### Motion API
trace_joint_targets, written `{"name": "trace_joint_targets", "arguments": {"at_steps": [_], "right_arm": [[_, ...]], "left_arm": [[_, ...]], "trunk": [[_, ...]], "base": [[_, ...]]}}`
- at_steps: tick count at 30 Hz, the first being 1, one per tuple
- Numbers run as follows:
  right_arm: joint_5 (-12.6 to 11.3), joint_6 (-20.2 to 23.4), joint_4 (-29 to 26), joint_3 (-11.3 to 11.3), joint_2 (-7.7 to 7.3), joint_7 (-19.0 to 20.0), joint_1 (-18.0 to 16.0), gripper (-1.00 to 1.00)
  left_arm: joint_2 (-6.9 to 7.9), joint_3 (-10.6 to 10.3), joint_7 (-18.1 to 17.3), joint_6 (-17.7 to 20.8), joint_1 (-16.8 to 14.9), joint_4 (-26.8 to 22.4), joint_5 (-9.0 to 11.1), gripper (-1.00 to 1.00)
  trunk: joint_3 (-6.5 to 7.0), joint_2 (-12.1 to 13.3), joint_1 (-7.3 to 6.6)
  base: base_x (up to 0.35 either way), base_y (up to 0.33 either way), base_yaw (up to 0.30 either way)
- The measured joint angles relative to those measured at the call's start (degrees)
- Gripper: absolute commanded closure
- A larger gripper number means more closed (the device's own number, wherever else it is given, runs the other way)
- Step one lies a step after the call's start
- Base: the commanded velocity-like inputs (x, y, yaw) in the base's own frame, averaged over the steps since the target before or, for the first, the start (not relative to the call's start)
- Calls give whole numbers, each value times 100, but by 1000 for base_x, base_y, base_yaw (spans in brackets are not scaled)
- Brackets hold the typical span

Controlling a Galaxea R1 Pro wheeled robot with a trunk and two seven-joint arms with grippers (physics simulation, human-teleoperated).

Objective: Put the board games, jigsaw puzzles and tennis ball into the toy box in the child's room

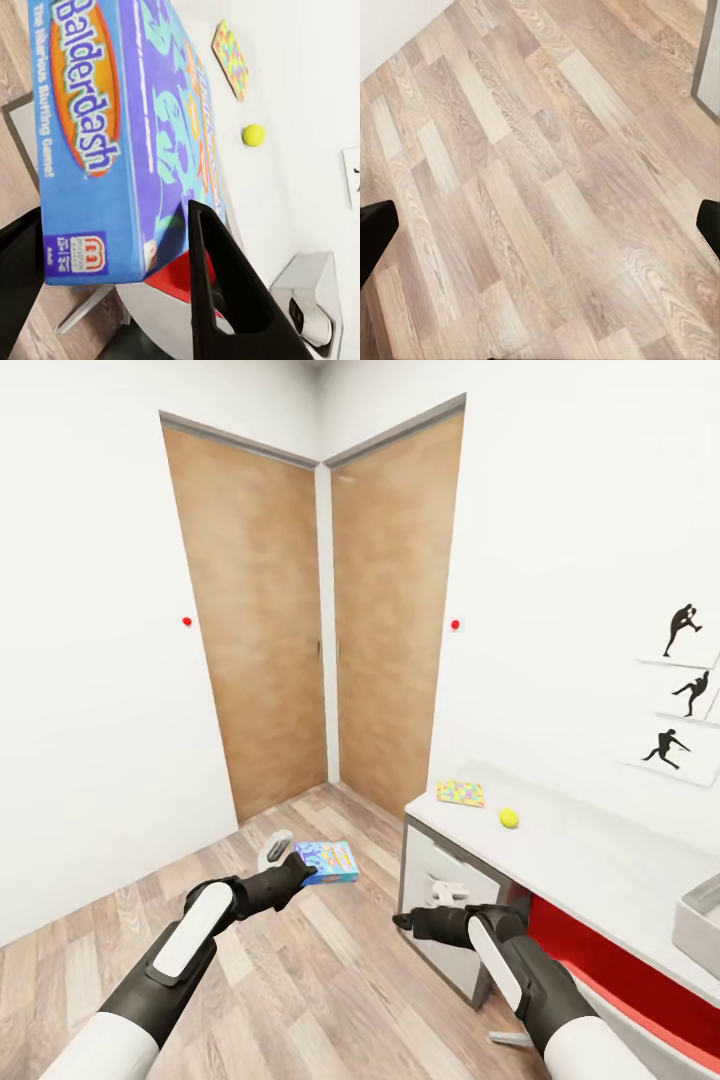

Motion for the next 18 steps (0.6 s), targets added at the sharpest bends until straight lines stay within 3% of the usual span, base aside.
{"name": "trace_joint_targets", "arguments": {"at_steps": [18], "right_arm": [[0, 8, -296, -3, -6, 11, 0, -100]], "left_arm": [[2, 0, 0, 0, 0, 0, 0, 100]], "trunk": [[0, 0, 0]], "base": [[333, 0, 0]]}}
